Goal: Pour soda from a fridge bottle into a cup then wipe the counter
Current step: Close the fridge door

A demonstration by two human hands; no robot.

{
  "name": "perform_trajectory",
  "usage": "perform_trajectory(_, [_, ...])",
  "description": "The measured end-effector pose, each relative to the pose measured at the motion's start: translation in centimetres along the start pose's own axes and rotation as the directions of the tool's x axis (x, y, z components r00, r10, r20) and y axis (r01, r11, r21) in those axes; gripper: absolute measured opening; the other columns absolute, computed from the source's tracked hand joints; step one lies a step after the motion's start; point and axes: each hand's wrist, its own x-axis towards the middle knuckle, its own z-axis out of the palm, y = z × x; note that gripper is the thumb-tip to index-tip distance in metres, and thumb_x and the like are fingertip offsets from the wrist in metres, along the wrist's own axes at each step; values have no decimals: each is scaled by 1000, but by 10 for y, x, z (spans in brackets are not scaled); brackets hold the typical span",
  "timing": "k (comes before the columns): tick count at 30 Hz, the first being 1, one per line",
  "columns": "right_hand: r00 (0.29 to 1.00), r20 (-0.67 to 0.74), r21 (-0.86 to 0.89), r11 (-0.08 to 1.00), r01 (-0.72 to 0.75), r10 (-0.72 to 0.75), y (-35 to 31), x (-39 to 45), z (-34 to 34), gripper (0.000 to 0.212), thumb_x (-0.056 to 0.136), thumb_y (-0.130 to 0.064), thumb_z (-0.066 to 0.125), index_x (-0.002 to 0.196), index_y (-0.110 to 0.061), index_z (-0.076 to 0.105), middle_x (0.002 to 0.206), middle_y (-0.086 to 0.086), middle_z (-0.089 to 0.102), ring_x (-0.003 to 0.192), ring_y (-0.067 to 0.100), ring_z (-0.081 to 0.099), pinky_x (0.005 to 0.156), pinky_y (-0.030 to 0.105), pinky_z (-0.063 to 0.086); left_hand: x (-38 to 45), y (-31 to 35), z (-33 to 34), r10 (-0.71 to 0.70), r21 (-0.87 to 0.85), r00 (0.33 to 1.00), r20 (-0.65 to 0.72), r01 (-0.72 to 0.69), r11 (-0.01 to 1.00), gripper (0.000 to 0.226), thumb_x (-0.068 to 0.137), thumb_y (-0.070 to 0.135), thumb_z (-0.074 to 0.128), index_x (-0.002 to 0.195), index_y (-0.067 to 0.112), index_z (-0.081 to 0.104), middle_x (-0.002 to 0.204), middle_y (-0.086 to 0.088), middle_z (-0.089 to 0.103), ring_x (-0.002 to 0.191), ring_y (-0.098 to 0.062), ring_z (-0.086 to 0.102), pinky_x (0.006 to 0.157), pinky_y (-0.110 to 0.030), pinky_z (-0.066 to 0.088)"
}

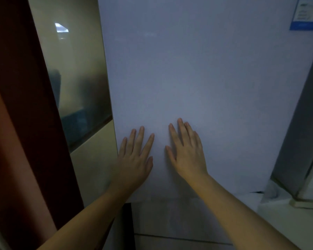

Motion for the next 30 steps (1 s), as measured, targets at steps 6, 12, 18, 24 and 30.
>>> perform_trajectory(6, [1000,13,-8,1000,-5,6,3,16,15,67,95,-45,37,153,-20,16,161,5,9,147,23,11,116,42,15,21,-2,16,-45,-11,996,72,46,999,70,95,49,31,156,22,10,163,-13,-3,149,-32,-1,115,-47,13])
perform_trajectory(12, [998,68,42,999,-23,20,9,38,26,69,93,-45,37,152,-15,18,159,6,18,145,23,20,114,41,24,51,-1,23,45,-97,968,248,-22,995,75,89,54,15,155,18,8,162,-18,5,148,-38,14,116,-46,21])
perform_trajectory(18, [995,95,0,1000,-13,13,9,41,32,71,92,-45,35,152,-15,13,160,10,12,146,25,15,116,42,20,55,6,34,42,-130,962,268,-7,991,73,92,52,26,154,15,18,160,-24,9,146,-43,15,113,-47,15])
perform_trajectory(24, [984,179,13,1000,-11,8,3,41,18,73,95,-43,44,154,-17,8,161,9,-2,148,25,4,117,41,16,58,1,16,27,-176,947,321,31,984,73,100,50,34,155,23,-5,163,-9,-13,150,-27,-4,120,-39,12])
perform_trajectory(30, [957,281,20,997,-73,65,-6,33,-16,67,98,-47,34,153,-19,10,160,6,12,146,24,12,117,39,13,49,0,-22,-23,-217,929,369,110,970,64,102,49,32,156,23,10,164,0,9,150,-22,8,119,-38,16])
